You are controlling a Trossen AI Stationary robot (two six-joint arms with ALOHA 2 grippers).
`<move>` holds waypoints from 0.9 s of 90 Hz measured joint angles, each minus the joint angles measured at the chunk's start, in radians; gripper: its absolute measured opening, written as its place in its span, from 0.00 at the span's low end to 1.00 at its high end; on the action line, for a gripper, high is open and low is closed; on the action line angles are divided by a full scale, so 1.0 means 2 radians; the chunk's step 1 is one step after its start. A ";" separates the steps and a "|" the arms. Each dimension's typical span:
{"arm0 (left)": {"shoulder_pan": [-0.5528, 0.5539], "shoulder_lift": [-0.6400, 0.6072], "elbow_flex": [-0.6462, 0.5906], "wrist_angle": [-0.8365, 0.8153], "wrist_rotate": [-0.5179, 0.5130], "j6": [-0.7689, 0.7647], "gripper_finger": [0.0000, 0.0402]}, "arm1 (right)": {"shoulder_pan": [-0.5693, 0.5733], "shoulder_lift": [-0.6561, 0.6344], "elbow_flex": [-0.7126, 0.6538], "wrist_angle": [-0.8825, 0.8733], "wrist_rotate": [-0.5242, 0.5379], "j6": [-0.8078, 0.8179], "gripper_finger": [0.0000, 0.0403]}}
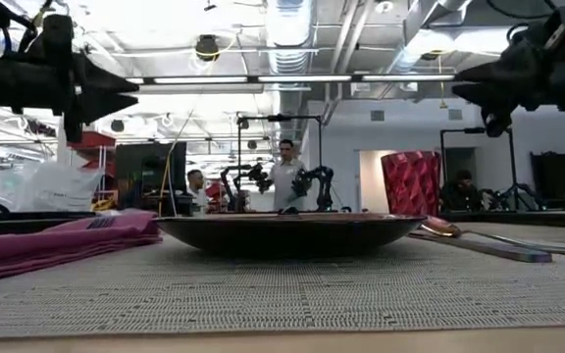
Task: Set table place
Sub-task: Return to Home Position
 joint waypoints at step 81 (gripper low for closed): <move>0.000 0.000 -0.001 -0.009 0.019 -0.022 0.26 | 0.026 0.001 -0.001 -0.005 -0.002 -0.030 0.27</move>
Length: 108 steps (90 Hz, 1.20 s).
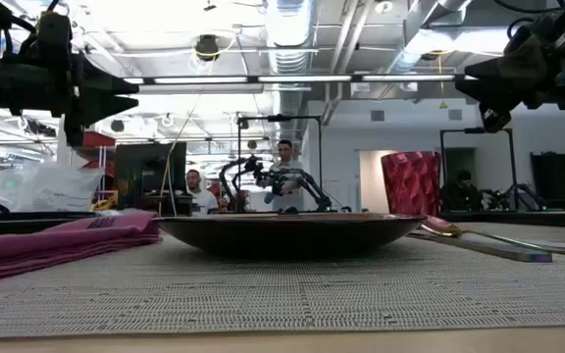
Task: Set table place
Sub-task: Return to Home Position
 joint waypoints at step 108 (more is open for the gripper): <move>0.000 0.000 0.000 -0.003 0.000 0.001 0.26 | -0.002 0.000 0.000 -0.001 0.014 -0.004 0.27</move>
